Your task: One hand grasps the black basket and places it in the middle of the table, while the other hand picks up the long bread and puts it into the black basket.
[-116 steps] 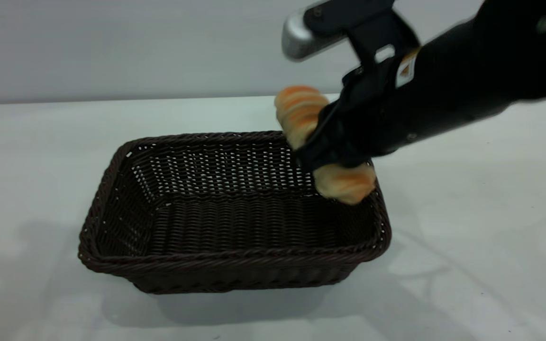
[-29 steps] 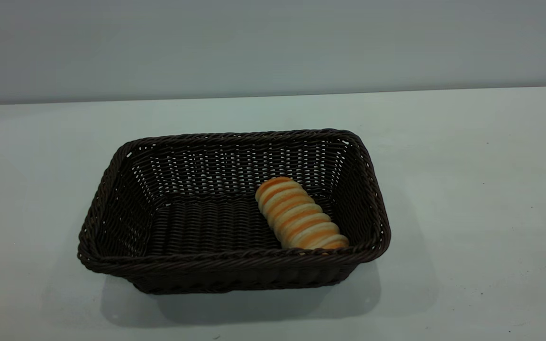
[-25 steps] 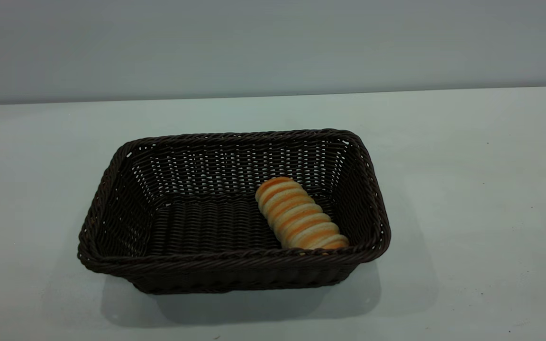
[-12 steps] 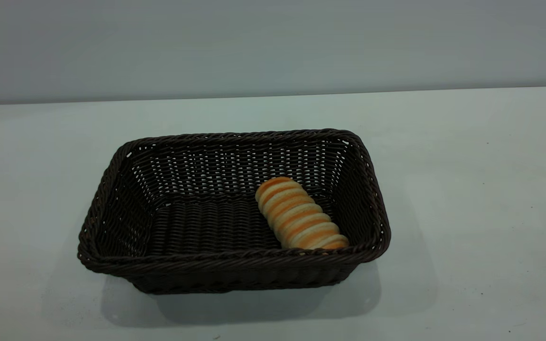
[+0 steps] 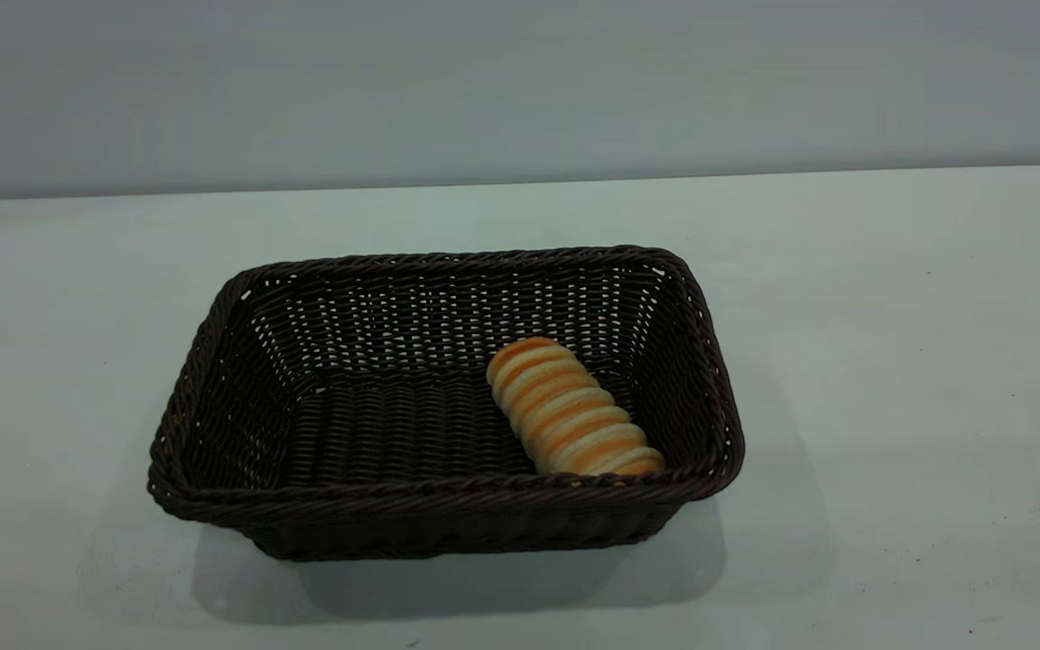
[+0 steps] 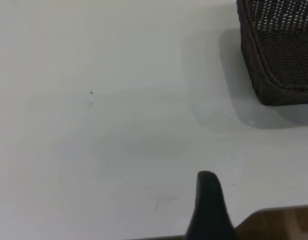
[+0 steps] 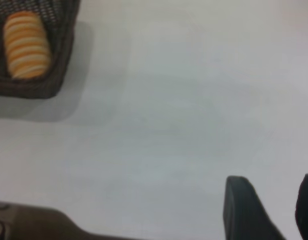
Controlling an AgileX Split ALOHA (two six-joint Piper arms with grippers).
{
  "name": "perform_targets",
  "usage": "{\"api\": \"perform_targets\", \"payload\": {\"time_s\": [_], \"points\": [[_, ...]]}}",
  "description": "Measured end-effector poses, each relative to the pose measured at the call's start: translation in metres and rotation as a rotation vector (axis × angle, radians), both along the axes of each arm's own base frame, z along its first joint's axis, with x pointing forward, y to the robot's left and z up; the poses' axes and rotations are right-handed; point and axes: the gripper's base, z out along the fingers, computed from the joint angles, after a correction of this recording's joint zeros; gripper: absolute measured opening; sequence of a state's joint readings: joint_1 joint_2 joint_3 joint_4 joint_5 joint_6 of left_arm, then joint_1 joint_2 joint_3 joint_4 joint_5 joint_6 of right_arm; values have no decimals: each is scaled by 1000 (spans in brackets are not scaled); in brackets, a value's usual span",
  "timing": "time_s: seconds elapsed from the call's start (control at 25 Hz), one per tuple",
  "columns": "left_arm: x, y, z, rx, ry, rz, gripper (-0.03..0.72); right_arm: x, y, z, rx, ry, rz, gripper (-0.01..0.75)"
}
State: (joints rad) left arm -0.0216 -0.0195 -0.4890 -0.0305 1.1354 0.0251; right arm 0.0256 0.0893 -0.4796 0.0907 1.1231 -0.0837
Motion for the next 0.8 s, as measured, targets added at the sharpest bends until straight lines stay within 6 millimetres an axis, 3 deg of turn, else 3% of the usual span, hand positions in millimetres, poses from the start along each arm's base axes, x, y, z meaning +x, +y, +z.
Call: {"api": "perform_targets", "payload": {"time_s": [0.8], "points": [[0, 0, 0, 0, 0, 9, 585, 0, 0, 0, 1, 0, -20, 238]]}}
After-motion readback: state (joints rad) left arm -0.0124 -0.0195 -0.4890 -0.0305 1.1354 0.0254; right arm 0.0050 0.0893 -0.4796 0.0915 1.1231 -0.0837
